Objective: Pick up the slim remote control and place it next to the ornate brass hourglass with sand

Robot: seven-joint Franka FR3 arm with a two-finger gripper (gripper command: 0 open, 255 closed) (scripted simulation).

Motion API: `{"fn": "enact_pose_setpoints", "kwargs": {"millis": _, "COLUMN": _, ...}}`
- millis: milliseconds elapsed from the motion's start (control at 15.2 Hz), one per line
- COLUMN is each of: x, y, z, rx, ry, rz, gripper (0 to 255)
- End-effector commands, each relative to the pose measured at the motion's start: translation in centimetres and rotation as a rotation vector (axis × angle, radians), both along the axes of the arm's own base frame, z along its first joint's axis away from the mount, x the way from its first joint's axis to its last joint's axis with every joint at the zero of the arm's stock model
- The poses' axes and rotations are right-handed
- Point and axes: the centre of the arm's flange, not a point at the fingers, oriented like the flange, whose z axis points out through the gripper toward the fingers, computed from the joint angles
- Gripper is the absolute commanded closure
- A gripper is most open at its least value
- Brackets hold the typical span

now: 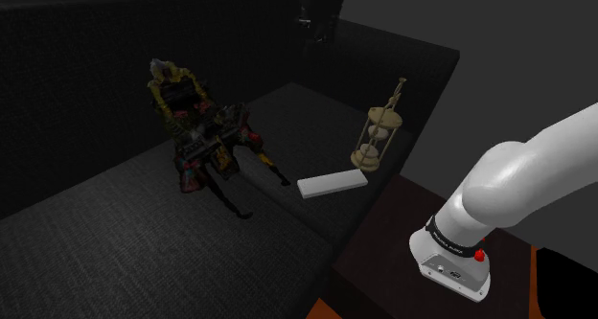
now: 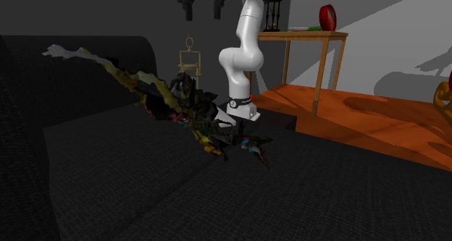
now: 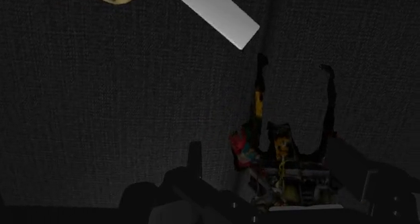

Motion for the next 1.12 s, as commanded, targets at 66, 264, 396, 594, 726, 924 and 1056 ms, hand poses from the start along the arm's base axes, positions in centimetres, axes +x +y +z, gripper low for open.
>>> {"fn": "enact_pose_setpoints", "kwargs": {"millis": 66, "x": -1.7, "y": -1.5, "z": -3.5, "rx": 0.032, "ry": -0.01, "rz": 0.142, "gripper": 0}}
{"fn": "enact_pose_setpoints", "kwargs": {"millis": 264, "x": -3.1, "y": -2.9, "z": -7.2, "rx": 0.063, "ry": -0.017, "rz": 0.279, "gripper": 0}}
{"fn": "enact_pose_setpoints", "kwargs": {"millis": 396, "x": -3.9, "y": -3.8, "z": -9.6, "rx": 0.083, "ry": -0.022, "rz": 0.37, "gripper": 0}}
{"fn": "enact_pose_setpoints", "kwargs": {"millis": 594, "x": -4.9, "y": -5.3, "z": -13.4, "rx": 0.114, "ry": -0.029, "rz": 0.506, "gripper": 0}}
{"fn": "enact_pose_setpoints", "kwargs": {"millis": 726, "x": -5.4, "y": -6.2, "z": -15.9, "rx": 0.134, "ry": -0.033, "rz": 0.598, "gripper": 0}}
{"fn": "enact_pose_setpoints", "kwargs": {"millis": 924, "x": -6.0, "y": -7.7, "z": -19.7, "rx": 0.164, "ry": -0.041, "rz": 0.734, "gripper": 0}}
{"fn": "enact_pose_setpoints", "kwargs": {"millis": 1056, "x": -6.3, "y": -8.6, "z": -22.3, "rx": 0.185, "ry": -0.045, "rz": 0.826, "gripper": 0}}
